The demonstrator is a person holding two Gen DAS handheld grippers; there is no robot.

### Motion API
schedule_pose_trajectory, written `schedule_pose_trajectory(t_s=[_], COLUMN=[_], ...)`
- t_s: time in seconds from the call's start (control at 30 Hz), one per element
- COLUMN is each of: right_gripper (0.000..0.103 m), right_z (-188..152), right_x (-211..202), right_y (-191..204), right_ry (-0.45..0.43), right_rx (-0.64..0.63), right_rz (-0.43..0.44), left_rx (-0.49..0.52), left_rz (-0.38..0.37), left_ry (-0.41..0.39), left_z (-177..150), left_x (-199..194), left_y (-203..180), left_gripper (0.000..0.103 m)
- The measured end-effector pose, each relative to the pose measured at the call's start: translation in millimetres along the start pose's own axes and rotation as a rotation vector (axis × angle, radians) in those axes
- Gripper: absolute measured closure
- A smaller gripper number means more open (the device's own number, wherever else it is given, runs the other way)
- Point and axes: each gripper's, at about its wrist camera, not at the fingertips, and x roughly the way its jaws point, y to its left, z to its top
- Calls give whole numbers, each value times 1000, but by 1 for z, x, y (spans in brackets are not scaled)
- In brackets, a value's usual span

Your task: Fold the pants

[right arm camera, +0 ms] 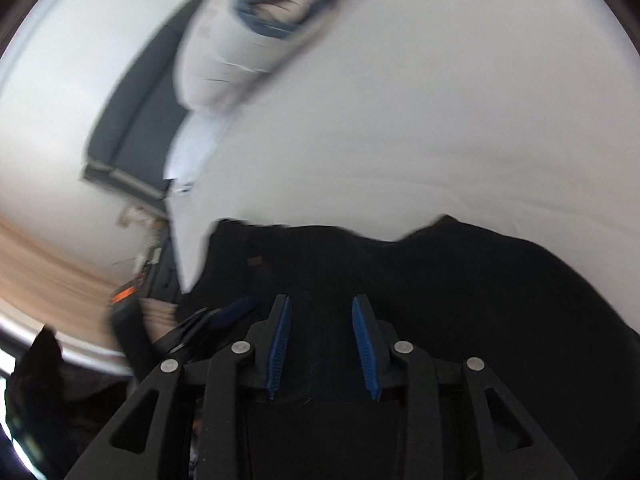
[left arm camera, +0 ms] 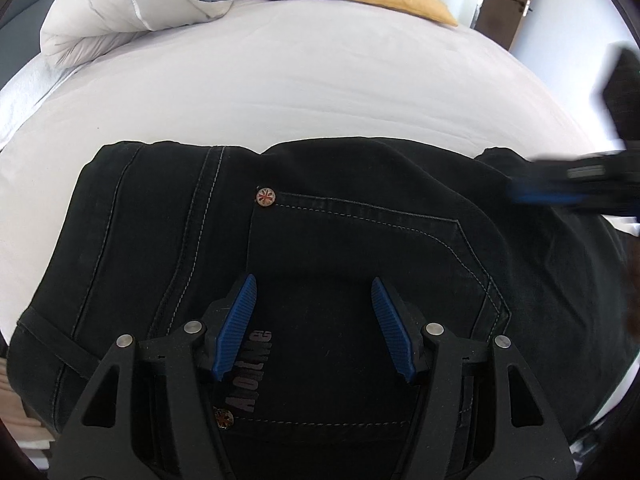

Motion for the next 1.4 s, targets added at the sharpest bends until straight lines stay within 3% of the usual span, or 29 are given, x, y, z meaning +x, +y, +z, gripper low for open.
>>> schedule_pose_trajectory(t_s=[0.03,0.07,0.17,0.23,0.3,0.37,0.43,0.5,0.6,0.7,0.9,0.97,1.0,1.1,1.13,1.2,1.3,1.4], right_gripper=[89,100,103,103,92,82,53,51,103,103,103,102,93,78,62,47,48,93], right_z=[6,0,-4,-11,-29,-54,-84,-121,-174,-203,-289,-311,-321,-328,-324,-312,-297,-307], right_x=[10,6,-28,-56,-88,-101,-102,-101,-116,-170,-297,-333,-346,-361,-357,-334,-290,-284], right_y=[-14,-31,-76,-101,-99,-89,-74,-74,-121,-179,-250,-250,-247,-222,-213,-199,-205,-237], right_ry=[0,-18,-146,-218,-276,-297,-256,-220,-236,-364,-633,-682,-710,-775,-774,-732,-624,-591], right_rx=[39,64,165,230,224,190,155,138,243,383,517,548,563,518,480,416,423,500], right_rz=[-3,6,-34,-104,-167,-63,51,70,68,64,-120,-244,-251,-93,-48,80,104,50], left_rx=[-12,-22,-43,-50,-41,-31,-28,-24,-3,3,0,-11,-20,-44,-51,-48,-14,58], left_rz=[-18,-31,-46,-56,-48,-33,-27,-21,-1,13,53,60,63,111,98,47,-36,-116], left_ry=[-4,-4,-11,-9,-7,-6,-6,-3,5,11,17,27,36,66,50,5,-9,22], left_z=[-10,-7,-2,-4,-5,-8,-12,-15,-21,-23,-30,-25,-25,-16,-12,-13,-14,-31], left_x=[-13,-12,-12,-14,-11,-13,-16,-19,-22,-27,-32,-30,-31,-42,-49,-68,-79,-79], left_y=[12,18,34,40,39,37,39,40,38,38,36,34,34,28,19,-5,-53,-104], left_gripper=[44,44,43,43,43,43,43,43,43,43,42,42,42,43,44,44,44,44])
